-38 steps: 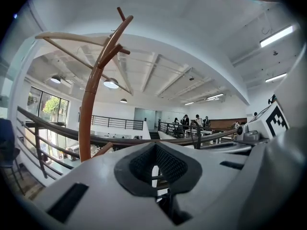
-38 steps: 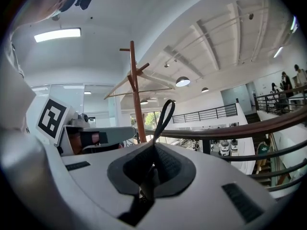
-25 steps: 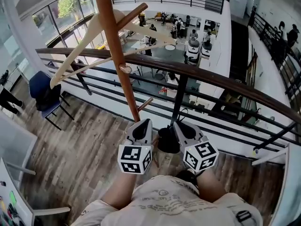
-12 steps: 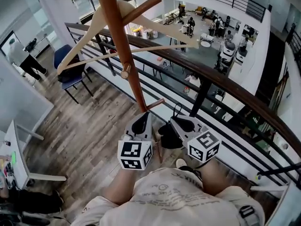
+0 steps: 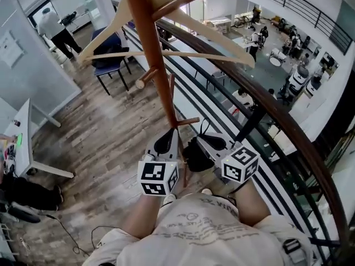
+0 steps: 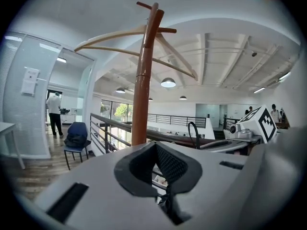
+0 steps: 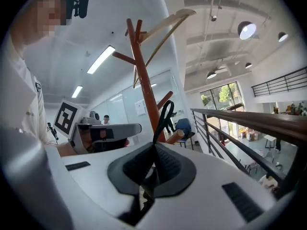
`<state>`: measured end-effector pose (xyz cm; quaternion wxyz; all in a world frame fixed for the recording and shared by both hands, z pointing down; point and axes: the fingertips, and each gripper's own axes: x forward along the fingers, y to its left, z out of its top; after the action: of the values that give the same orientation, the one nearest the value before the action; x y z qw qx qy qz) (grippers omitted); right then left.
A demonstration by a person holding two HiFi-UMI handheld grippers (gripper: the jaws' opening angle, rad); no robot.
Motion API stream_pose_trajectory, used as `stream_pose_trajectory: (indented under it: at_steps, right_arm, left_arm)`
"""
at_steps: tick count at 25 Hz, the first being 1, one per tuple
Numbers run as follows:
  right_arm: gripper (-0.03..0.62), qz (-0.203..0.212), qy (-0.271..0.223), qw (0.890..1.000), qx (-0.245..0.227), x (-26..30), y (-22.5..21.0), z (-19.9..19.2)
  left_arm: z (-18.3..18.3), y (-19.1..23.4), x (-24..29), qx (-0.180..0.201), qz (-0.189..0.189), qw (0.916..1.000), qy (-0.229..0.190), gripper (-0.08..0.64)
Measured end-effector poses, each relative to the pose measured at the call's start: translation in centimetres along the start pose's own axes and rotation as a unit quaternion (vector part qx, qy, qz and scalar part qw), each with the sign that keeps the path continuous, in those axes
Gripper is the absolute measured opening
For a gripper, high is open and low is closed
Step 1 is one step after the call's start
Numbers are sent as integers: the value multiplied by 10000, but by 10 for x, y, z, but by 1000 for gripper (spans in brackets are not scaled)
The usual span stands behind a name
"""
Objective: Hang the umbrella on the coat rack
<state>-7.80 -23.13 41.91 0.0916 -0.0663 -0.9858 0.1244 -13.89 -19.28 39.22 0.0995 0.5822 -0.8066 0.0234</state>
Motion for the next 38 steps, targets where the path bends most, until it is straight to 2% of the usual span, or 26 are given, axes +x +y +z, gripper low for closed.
stream_pose_trajectory:
  at_steps: [6,13,20,27,34,36,38]
  right_arm:
    - [5,881,216,9957,171,8,-13,-9]
    - [5,1502,437,9853,687,28,-25,-24]
    - [5,1654,568,9812,813,28,-41,-35]
    - [5,1790,879,9779,631,39,-40,-49]
    - [5,2000,687,9734,886,33,-42,-37]
    - [5,2174,658,9687,1000,32,-40,-34]
    - [5,2629,642,9548,1233,29,-33,-32]
  left_arm:
    - [-18,1,-1,-81,831,9964,148,-3]
    - [-24,9,-5,-251,1417,9894,201,-3]
    - [-30,0,-1,-208,1625,9860,299,-3]
    - [-32,5,3,-287,1764,9833,329,-3]
    - [-30,2,-1,-276,1832,9822,306,-3]
    - [-32,2,-2,-284,1843,9819,327,-3]
    - [-34,2,-3,-285,1845,9818,337,-3]
